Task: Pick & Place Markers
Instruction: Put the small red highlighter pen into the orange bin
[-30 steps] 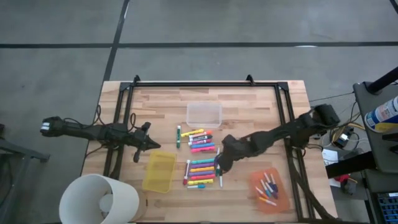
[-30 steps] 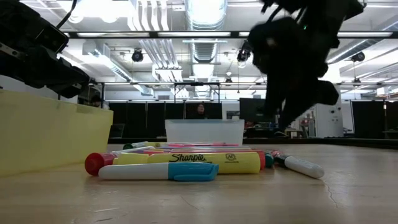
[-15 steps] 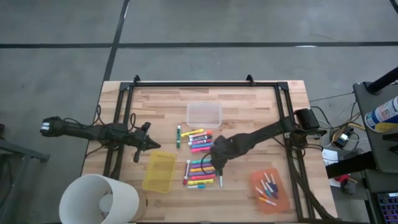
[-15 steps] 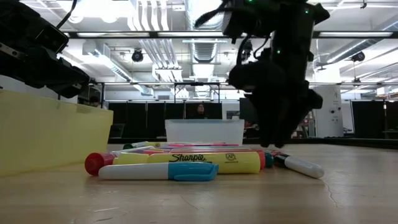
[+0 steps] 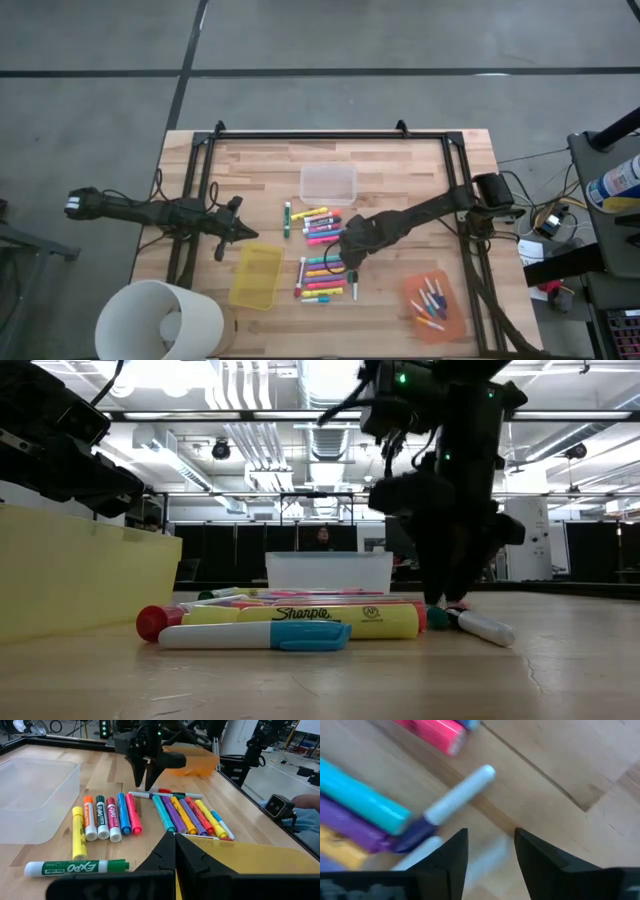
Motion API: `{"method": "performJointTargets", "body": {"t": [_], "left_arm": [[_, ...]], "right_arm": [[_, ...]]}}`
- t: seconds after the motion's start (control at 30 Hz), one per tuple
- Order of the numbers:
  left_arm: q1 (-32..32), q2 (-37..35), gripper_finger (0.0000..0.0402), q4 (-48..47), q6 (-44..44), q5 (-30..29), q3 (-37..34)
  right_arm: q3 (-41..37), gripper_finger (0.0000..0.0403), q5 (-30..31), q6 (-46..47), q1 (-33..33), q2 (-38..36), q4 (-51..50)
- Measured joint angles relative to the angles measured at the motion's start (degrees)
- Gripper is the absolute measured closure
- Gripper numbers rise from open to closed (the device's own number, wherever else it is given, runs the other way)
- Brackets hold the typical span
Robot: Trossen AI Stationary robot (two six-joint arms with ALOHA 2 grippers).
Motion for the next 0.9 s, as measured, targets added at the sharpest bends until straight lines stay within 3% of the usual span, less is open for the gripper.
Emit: {"method": "performJointTargets", "body": {"t": [0.27,0.47,0.6,0.9], "left_arm": [[0.0,0.0,0.0401,0.0,0.0,0.0,0.0],[0.0,0.0,0.0401,0.0,0.0,0.0,0.0],[0.0,0.0,0.0401,0.0,0.0,0.0,0.0],[0.0,0.0,0.0401,0.0,0.0,0.0,0.0]], "right_arm": [[-1.1,0.0277,-0.9,-0.9,-0.4,0.0,1.2],[-0.4,0.0289,-6.4,-12.3,-0.1,-1.6,-2.2],[0.3,0.0293,-9.6,-6.4,0.4,-3.9,-7.6],[0.0,0.0294,-9.8,5.5,5.6,-4.6,-9.9]]}}
